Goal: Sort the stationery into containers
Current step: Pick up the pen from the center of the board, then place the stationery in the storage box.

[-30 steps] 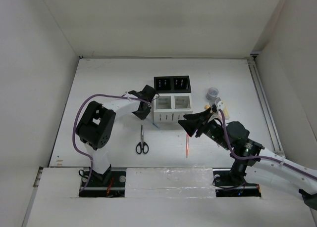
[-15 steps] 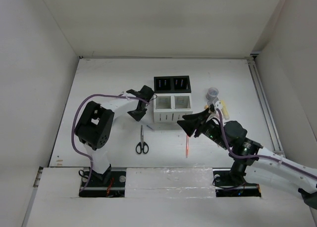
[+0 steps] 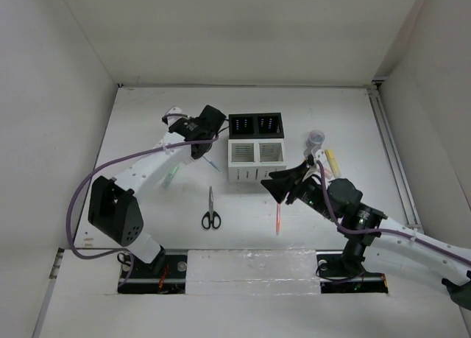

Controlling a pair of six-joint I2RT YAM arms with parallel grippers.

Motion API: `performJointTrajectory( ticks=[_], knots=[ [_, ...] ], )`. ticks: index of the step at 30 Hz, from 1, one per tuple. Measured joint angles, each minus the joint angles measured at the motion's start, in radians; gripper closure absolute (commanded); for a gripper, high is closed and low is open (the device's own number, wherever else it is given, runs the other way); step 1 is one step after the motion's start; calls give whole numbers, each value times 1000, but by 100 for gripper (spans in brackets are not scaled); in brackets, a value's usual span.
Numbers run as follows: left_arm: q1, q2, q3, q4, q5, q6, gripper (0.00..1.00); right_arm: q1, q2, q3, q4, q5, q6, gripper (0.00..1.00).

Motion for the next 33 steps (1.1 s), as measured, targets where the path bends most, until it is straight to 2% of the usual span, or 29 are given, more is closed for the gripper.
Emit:
performJointTrajectory(
  ticks=[9,13,16,21,28,33],
  knots=[
    [-2,4,302,-63,-158,206,100,0,0,9,0,0,0,51],
    [-7,4,376,19,-178,384,100,0,1,16,0,0,-2,51],
    [-18,9,378,144,-173,521,100,0,1,23,-1,17,-8,51],
    [-85,5,237,532,-162,737,100,0,-28,36,-23,66,-23,51],
    [-135,3,-10,1003,-108,923,100,0,-172,38,-84,141,-26,51],
    [-141,17,-45,1202,-94,998,100,0,-224,38,-110,177,-18,51]
  ],
)
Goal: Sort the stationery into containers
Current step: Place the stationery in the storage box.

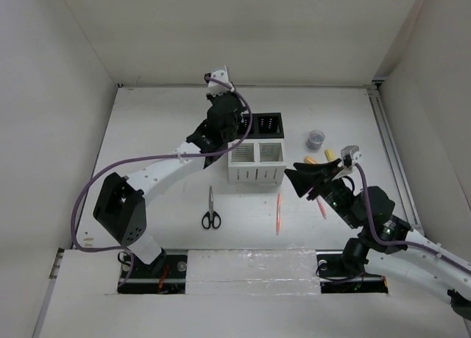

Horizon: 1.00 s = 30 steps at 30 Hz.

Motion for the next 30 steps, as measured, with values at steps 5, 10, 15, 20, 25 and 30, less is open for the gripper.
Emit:
performJointTrajectory(
  ticks=[5,10,15,20,25,30],
  knots=[
    [-1,32,0,184,-5,39,100,0,27,0,-29,11,12,51],
    [-1,131,2,267,-14,54,100,0,44,0,-52,14,22,48],
    [-1,214,2,302,-17,66,100,0,24,1,-78,17,25,42],
    [-1,243,2,327,-22,73,100,0,3,12,-98,23,25,42],
    [-1,248,2,349,-36,64,100,0,-1,15,-101,24,25,42],
    [-1,248,-27,364,-40,29,100,0,0,15,-110,25,25,42]
  ],
)
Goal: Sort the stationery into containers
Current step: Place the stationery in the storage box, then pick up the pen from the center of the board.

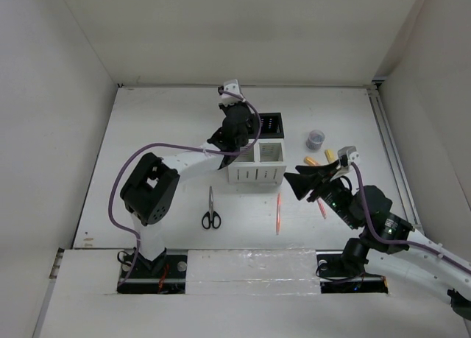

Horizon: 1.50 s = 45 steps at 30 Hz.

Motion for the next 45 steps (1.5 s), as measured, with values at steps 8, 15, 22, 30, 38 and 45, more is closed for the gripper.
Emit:
performJointTrajectory(
  ticks=[8,15,22,30,38,45],
  knots=[
    [-5,1,-60,-11,-5,-80,100,0,1,0,-8,0,0,42],
    [-13,1,-77,-25,-5,-123,91,0,2,0,-10,-1,5,42],
    [-48,1,-104,-29,-24,-141,59,0,14,0,-12,-1,12,42],
    [-70,-6,-146,-38,-38,-153,42,0,14,0,-12,-1,20,42],
    [-190,-199,-134,-180,-121,-122,0,0,40,11,-32,10,26,38],
    [-217,-418,143,-580,-187,-214,0,0,166,205,-252,136,86,0]
  ],
)
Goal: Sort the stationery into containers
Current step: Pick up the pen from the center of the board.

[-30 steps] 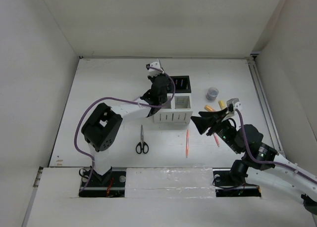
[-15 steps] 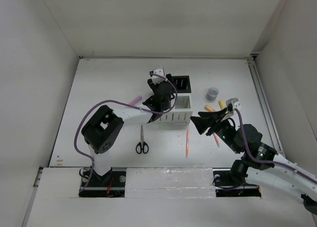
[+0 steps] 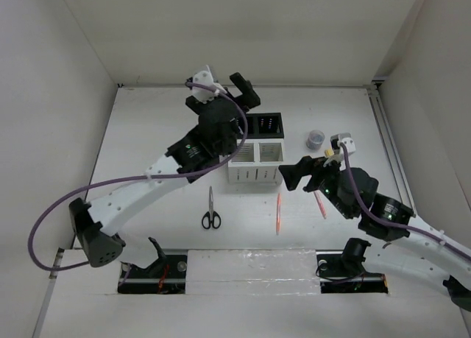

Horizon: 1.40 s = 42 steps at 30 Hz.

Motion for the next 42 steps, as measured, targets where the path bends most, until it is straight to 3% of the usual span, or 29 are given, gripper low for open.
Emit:
performJointTrajectory(
  ticks=[6,9,13,19,28,42],
  knots=[
    [34,-109,104,-495,-61,-264,0,0,121,73,-185,70,75,2],
    [57,-152,63,-713,-56,-371,0,0,134,47,-247,69,130,5],
    [56,-256,-47,-887,-23,-431,0,0,132,-15,-307,64,236,14],
    [57,-397,-229,-976,0,-482,0,19,169,-121,-317,42,336,17],
    [56,-223,-361,-990,90,-601,0,26,389,-143,-281,43,389,16],
    [56,-222,-421,-951,138,-711,0,26,558,-201,-155,16,405,20]
  ],
)
